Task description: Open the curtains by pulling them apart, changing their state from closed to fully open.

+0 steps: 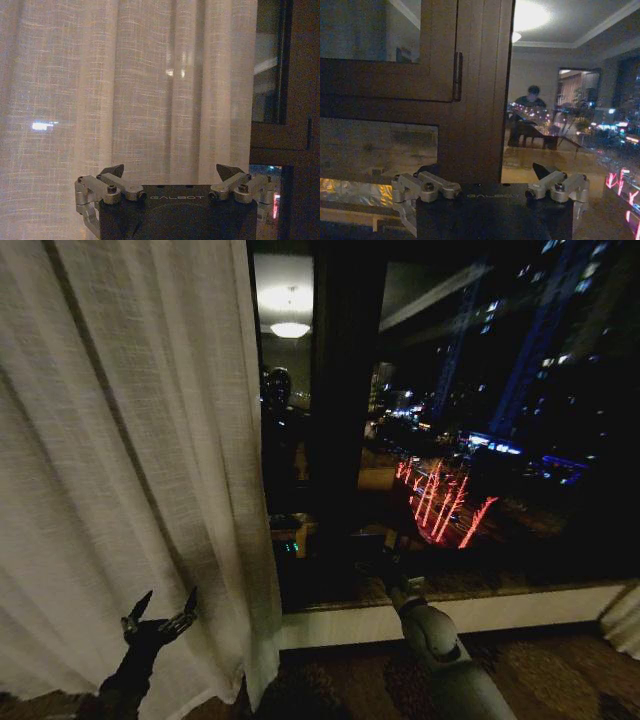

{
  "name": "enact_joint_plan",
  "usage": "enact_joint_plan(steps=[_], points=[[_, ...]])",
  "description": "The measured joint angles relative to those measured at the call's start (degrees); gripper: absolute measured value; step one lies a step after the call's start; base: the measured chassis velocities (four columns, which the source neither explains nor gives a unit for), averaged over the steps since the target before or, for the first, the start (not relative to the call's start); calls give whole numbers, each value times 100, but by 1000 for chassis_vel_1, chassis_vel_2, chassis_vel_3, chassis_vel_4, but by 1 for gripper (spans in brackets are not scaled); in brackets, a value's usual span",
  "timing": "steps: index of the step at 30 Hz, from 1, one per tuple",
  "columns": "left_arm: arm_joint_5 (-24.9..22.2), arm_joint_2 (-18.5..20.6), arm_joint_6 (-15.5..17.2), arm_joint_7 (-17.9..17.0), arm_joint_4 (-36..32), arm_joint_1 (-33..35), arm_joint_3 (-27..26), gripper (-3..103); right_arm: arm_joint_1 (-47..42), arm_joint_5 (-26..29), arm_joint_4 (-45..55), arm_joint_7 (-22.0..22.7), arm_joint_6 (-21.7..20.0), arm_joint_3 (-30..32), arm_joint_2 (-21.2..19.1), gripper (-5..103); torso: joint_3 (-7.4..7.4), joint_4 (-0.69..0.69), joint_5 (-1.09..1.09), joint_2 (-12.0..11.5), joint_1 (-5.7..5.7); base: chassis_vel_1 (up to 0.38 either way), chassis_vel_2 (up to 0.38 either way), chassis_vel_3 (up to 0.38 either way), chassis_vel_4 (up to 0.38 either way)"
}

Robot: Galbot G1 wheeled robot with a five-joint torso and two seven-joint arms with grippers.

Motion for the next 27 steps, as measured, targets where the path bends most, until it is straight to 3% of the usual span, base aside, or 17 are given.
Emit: enact_joint_plan(steps=[27], points=[[-24, 38, -1, 0, 75, -62, 25, 100, 27, -28, -1, 27, -6, -32, 54, 100, 0, -1, 0, 0, 0, -21, 72, 30, -66]])
